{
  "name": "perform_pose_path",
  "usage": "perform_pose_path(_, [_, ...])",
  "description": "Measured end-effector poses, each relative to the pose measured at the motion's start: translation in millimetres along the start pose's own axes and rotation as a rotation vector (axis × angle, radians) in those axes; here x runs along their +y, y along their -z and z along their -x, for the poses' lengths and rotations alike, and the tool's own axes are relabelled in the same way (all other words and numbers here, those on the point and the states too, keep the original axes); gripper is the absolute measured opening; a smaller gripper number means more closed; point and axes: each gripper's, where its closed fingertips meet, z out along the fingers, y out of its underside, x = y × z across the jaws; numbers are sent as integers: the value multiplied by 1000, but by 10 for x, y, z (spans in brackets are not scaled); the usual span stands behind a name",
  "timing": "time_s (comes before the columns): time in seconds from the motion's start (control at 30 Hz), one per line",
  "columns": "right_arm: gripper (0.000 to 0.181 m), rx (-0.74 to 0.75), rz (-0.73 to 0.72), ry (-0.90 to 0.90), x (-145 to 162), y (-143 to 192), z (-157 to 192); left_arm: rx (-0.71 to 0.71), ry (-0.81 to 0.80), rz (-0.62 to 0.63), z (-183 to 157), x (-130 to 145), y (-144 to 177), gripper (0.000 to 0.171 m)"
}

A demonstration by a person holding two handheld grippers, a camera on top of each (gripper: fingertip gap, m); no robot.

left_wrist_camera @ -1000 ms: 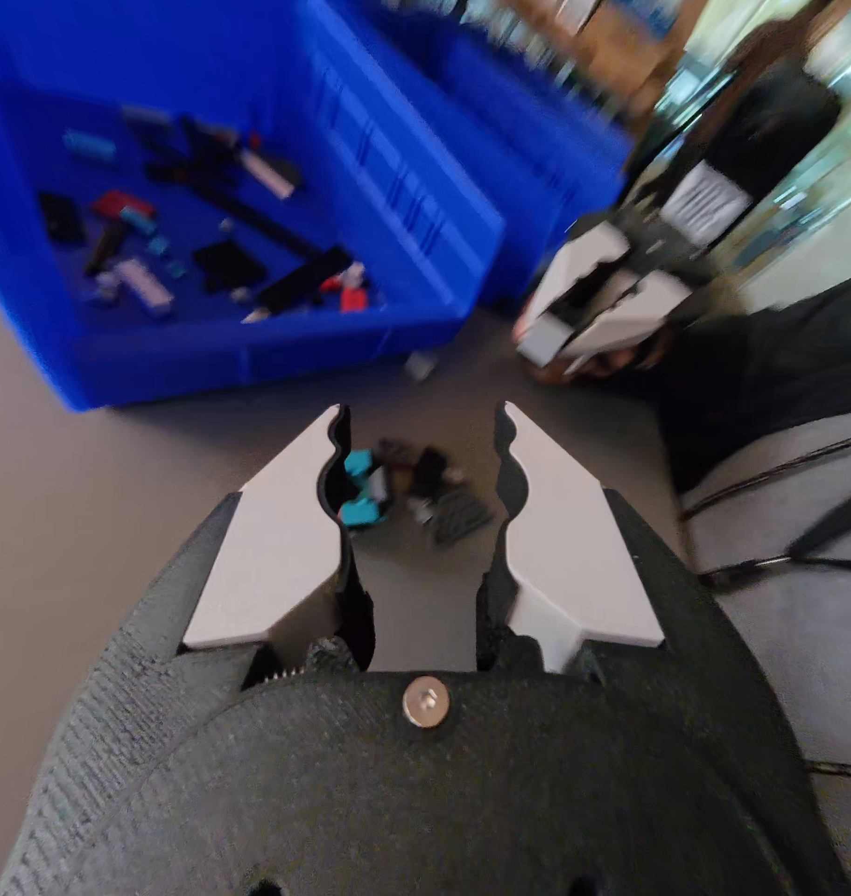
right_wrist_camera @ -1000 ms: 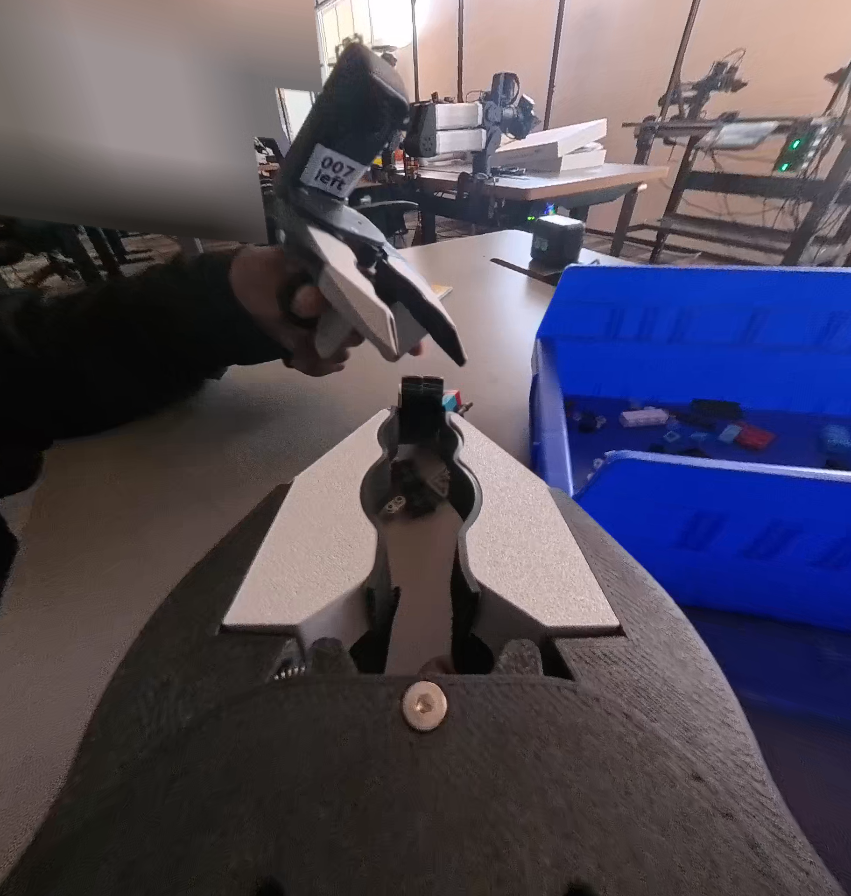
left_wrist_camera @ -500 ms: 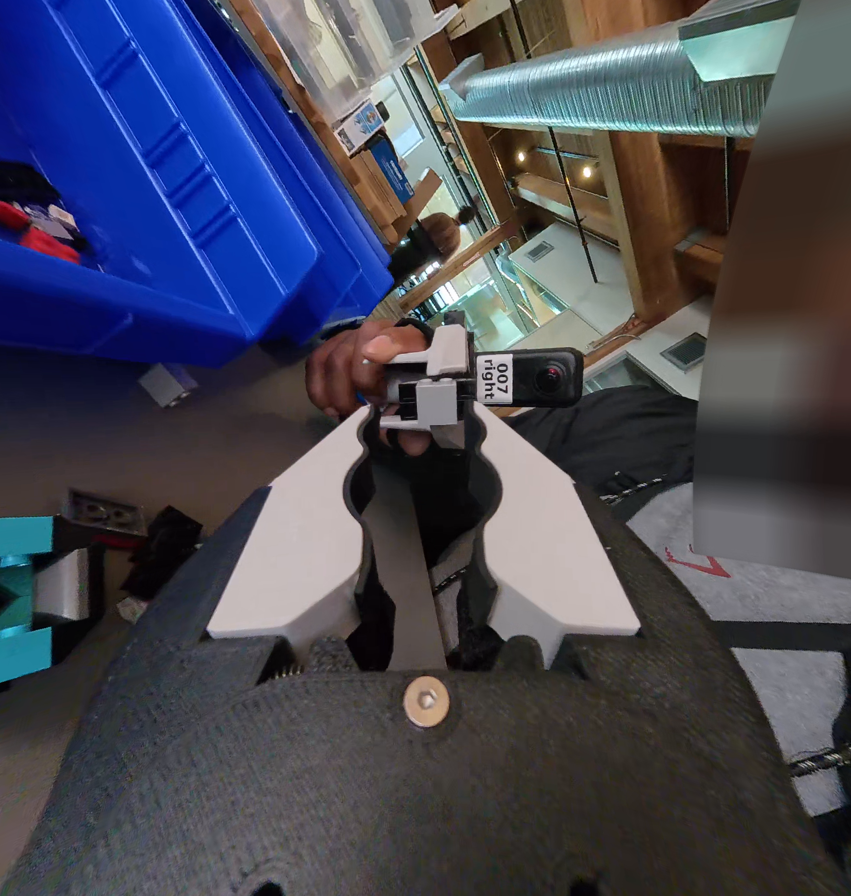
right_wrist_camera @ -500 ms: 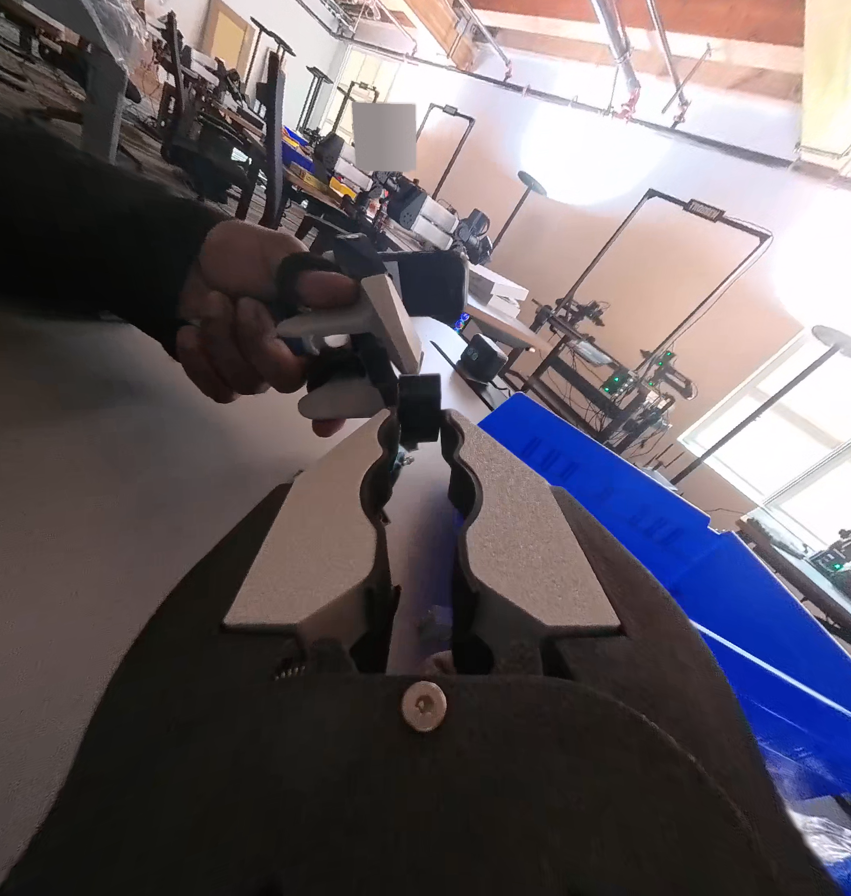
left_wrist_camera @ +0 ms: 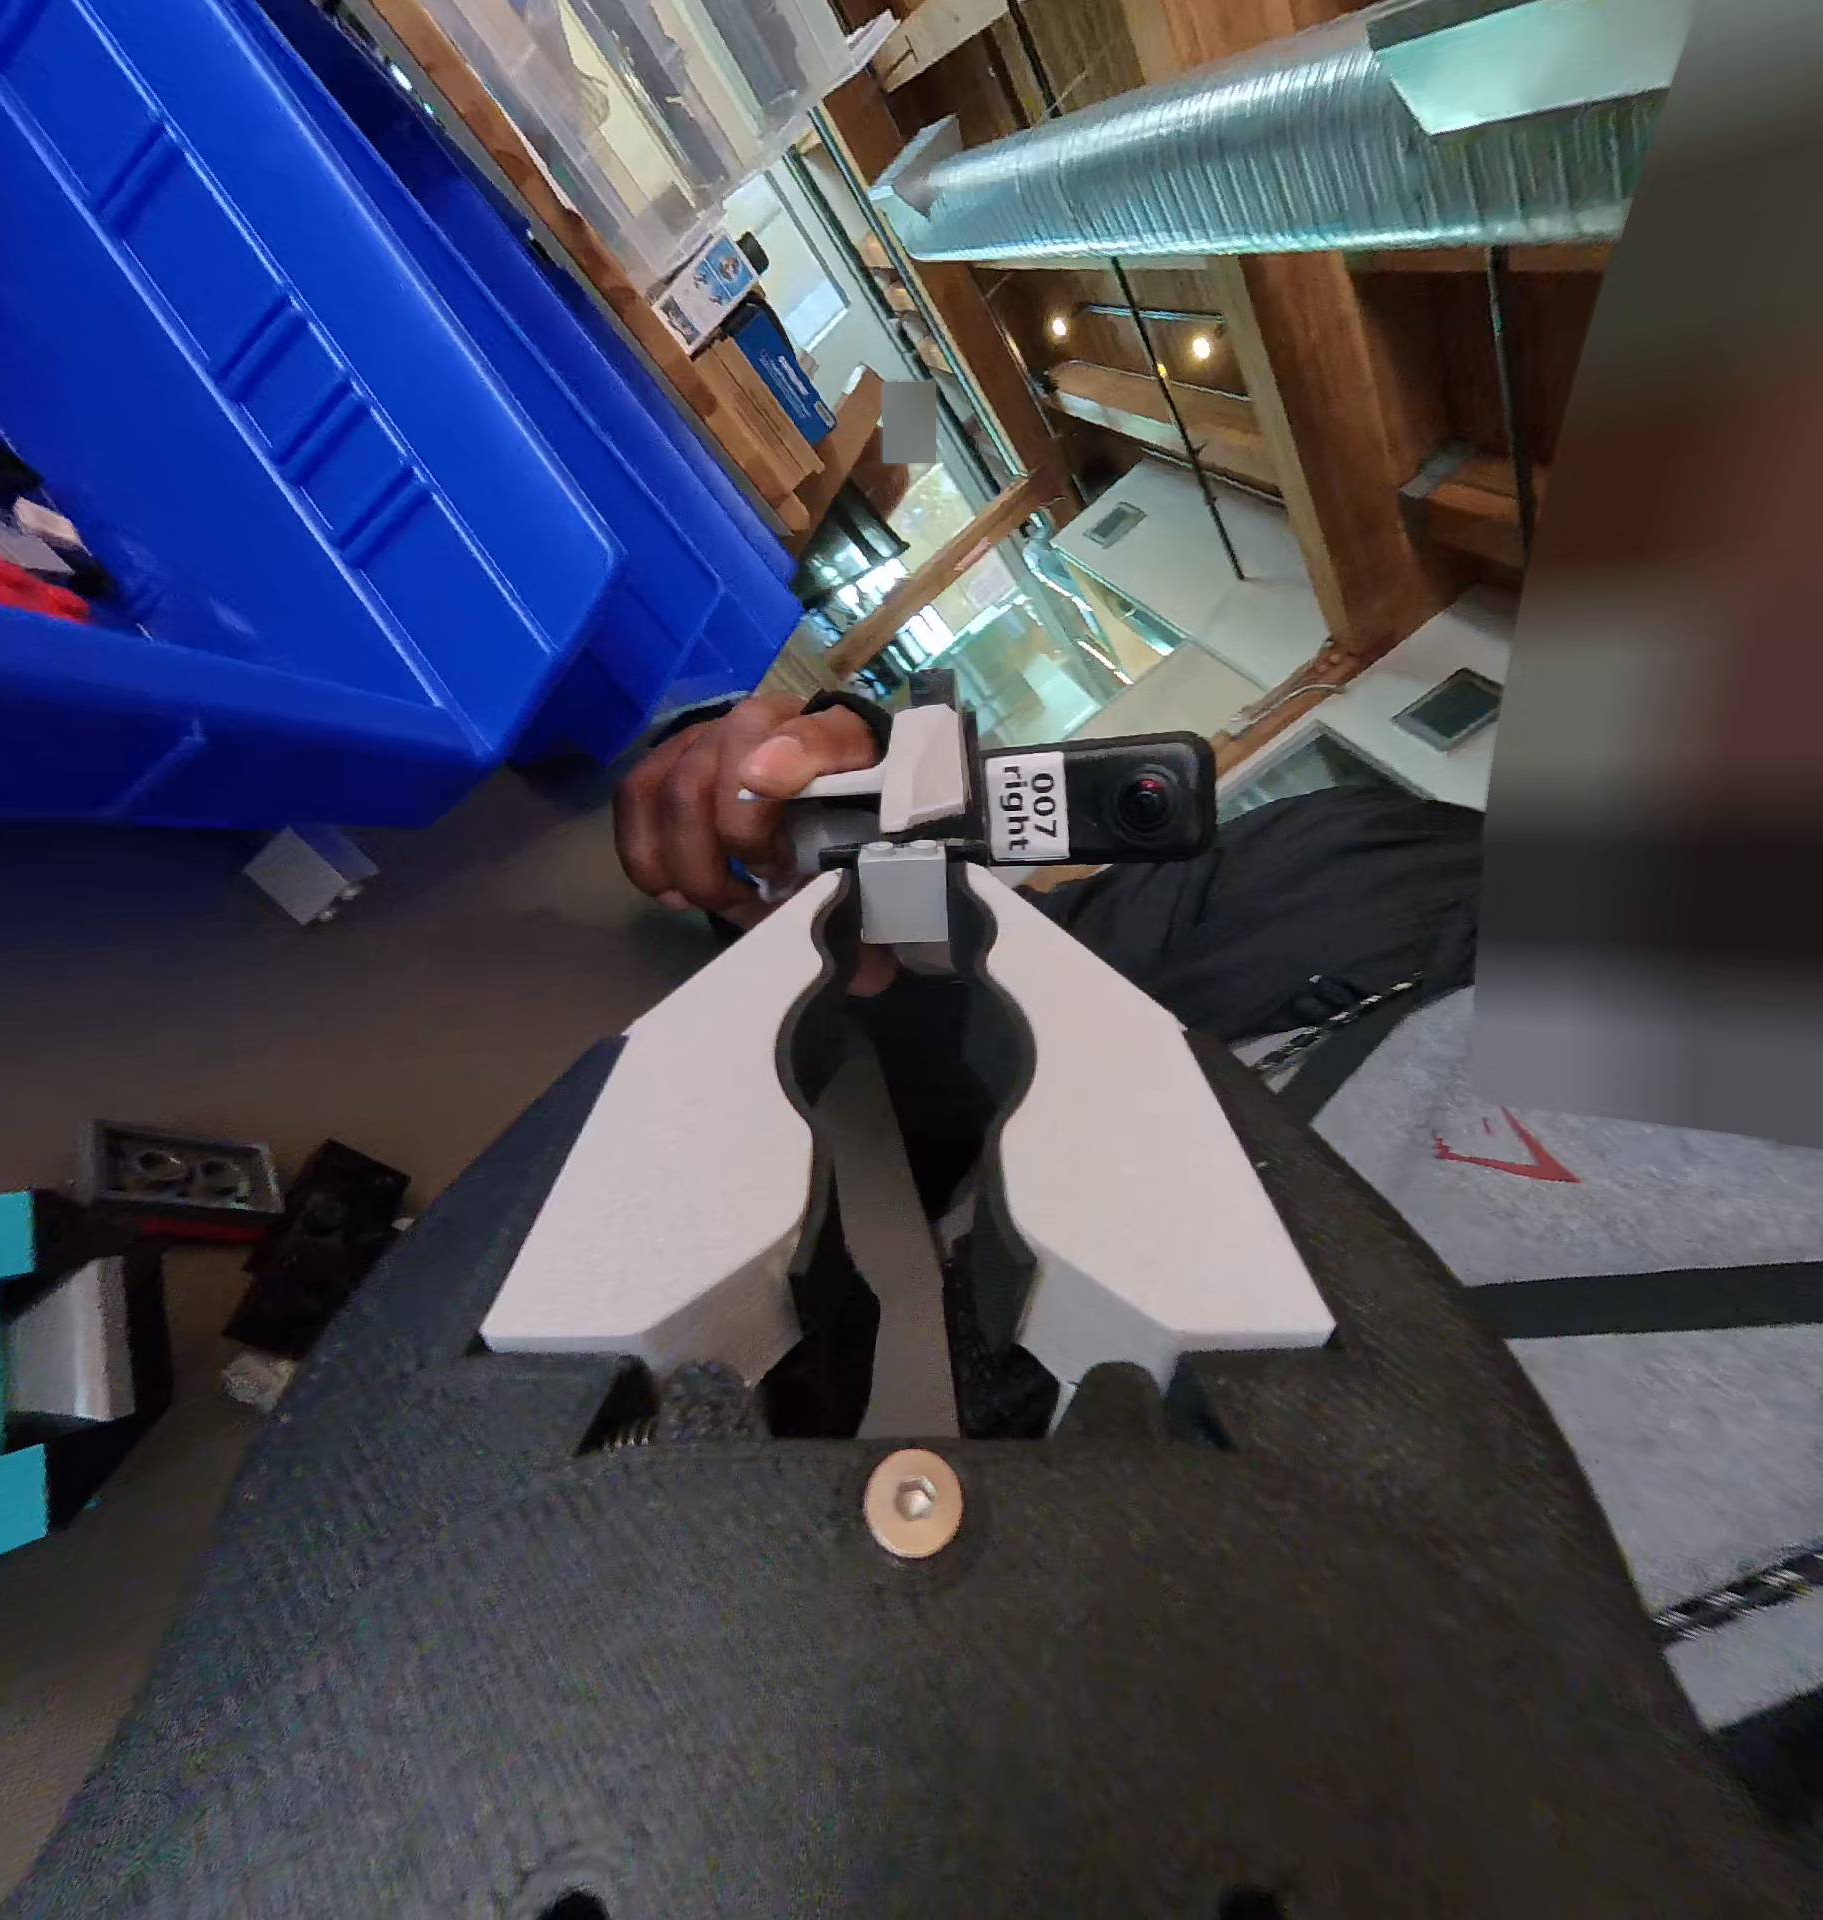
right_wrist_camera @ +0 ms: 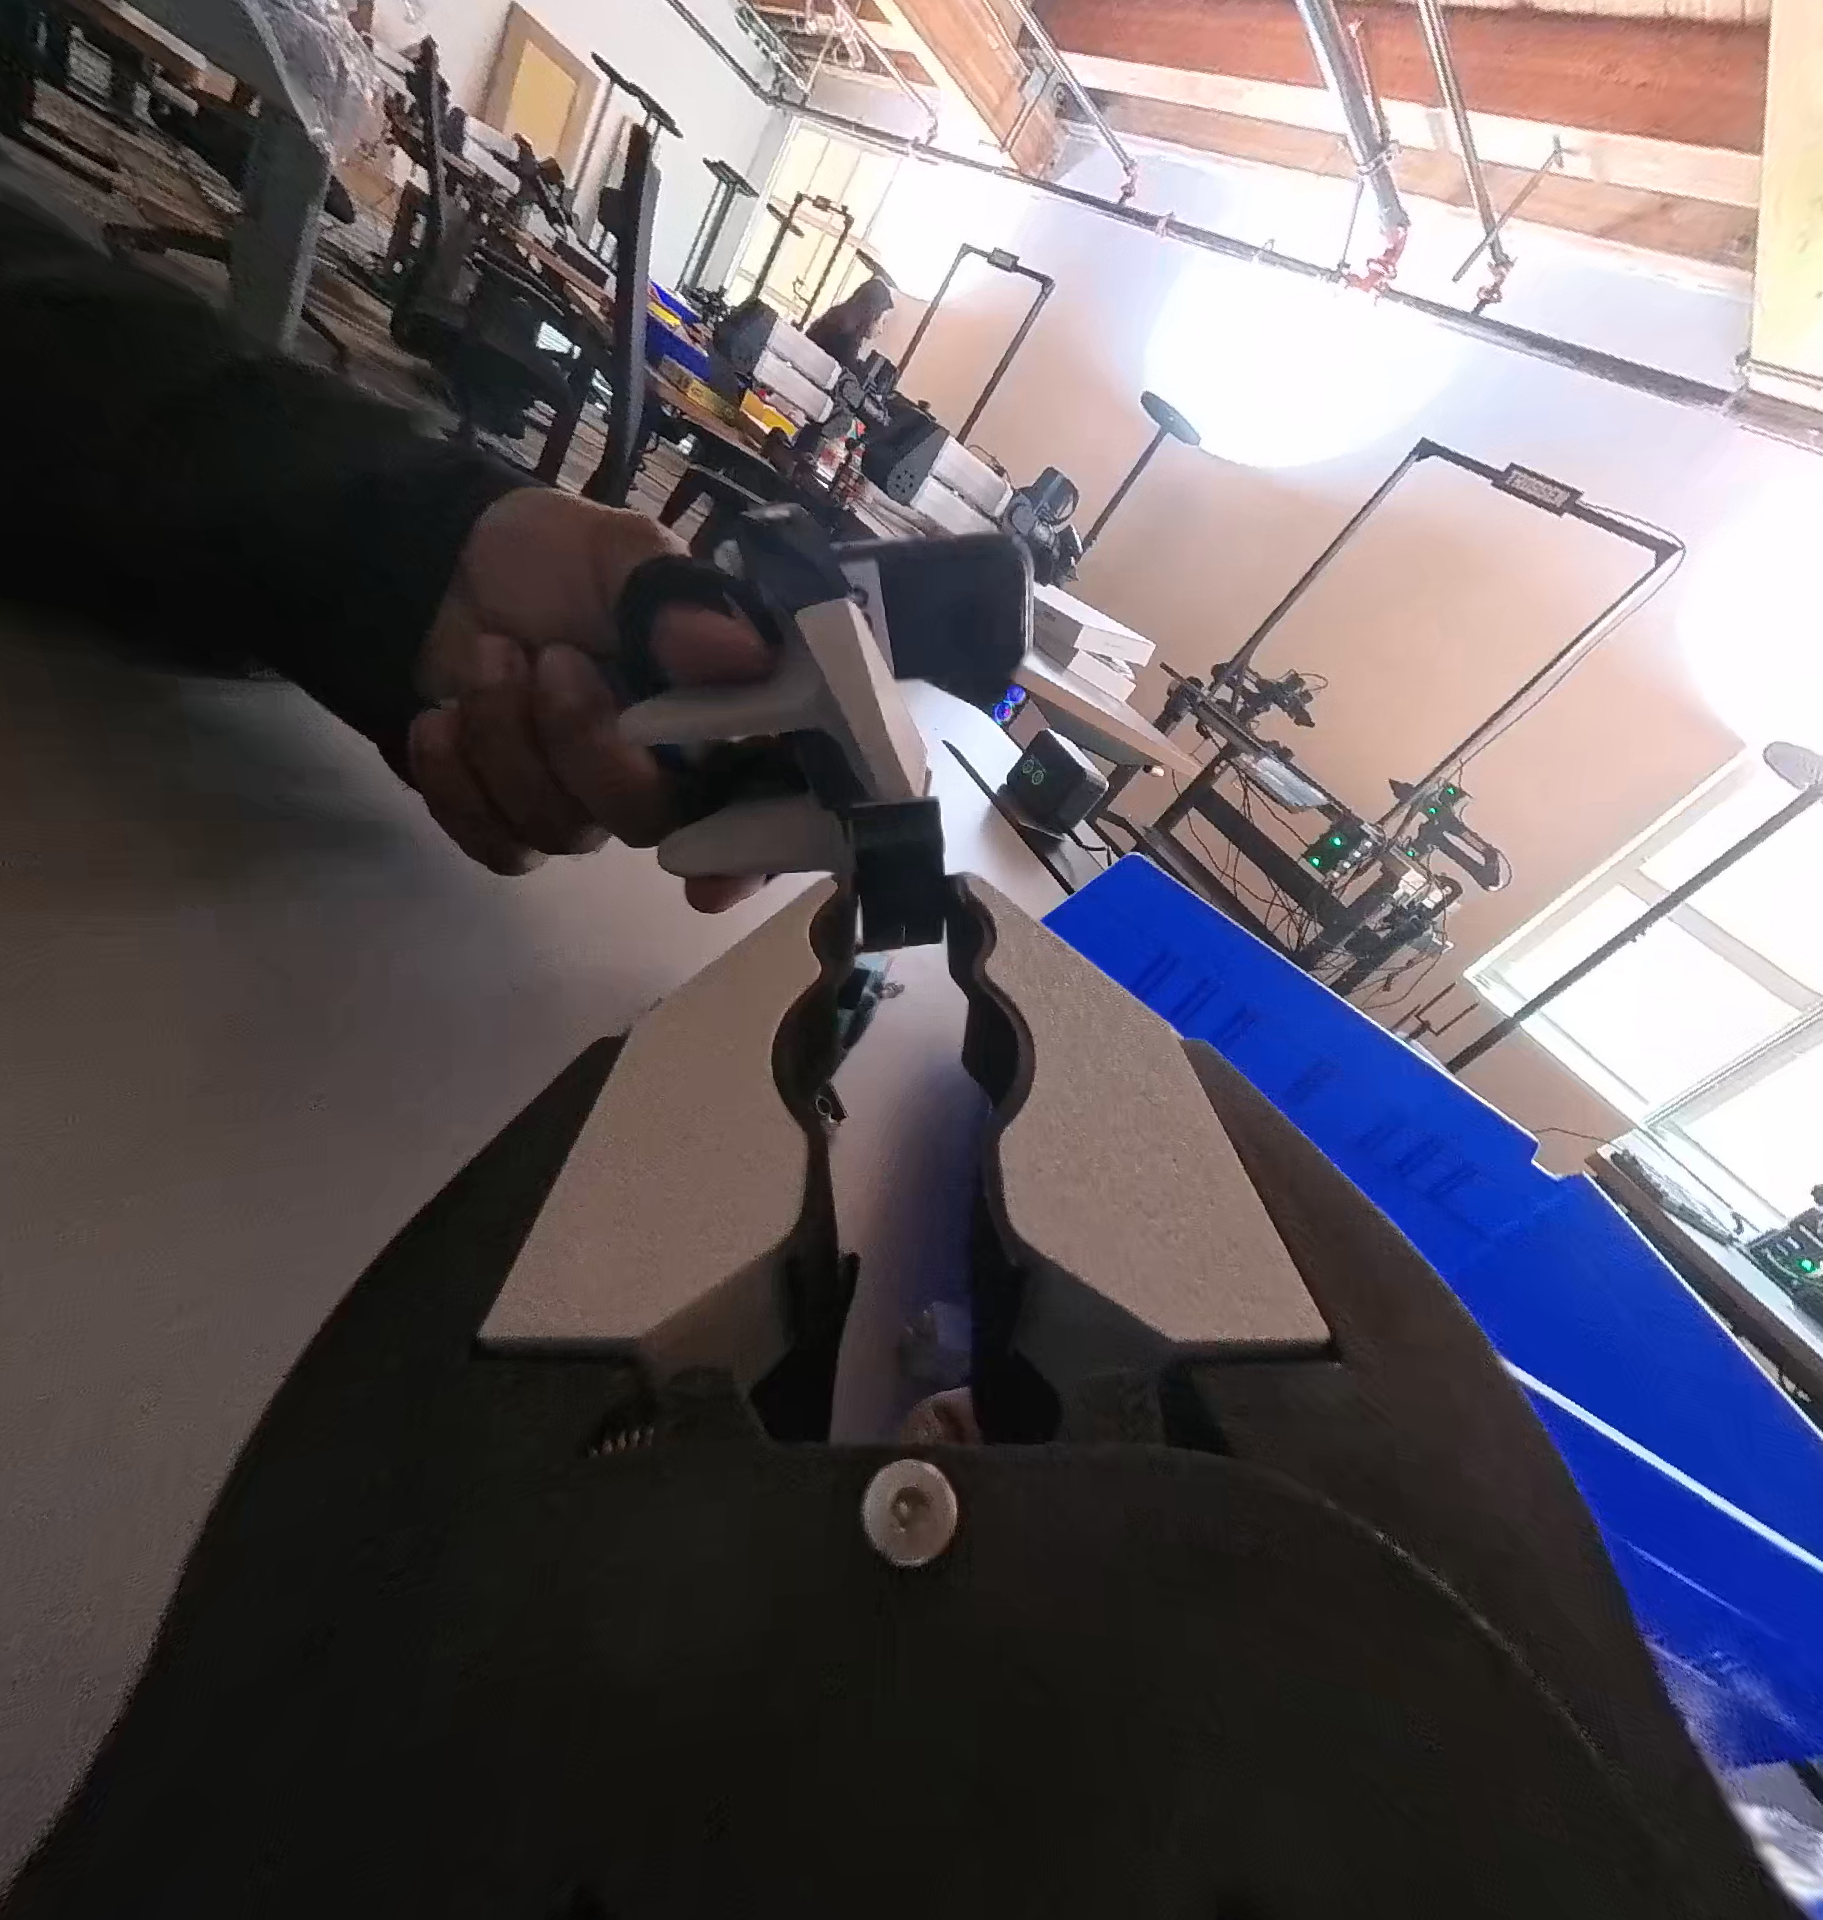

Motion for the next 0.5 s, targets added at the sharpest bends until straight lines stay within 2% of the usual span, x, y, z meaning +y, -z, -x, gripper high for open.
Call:
perform_pose_path(0.13, [20, 27, 53, -49, 85, -34, -48, -113, -147, -10, 76, -48, 19, 16])
perform_pose_path(0.2, [28, 12, 73, -117, 121, -45, -48, -179, -238, -22, 104, -90, 35, 16])
perform_pose_path(0.5, [29, -47, 33, -593, 101, -55, -143, -406, -587, -45, 159, -207, 66, 17])
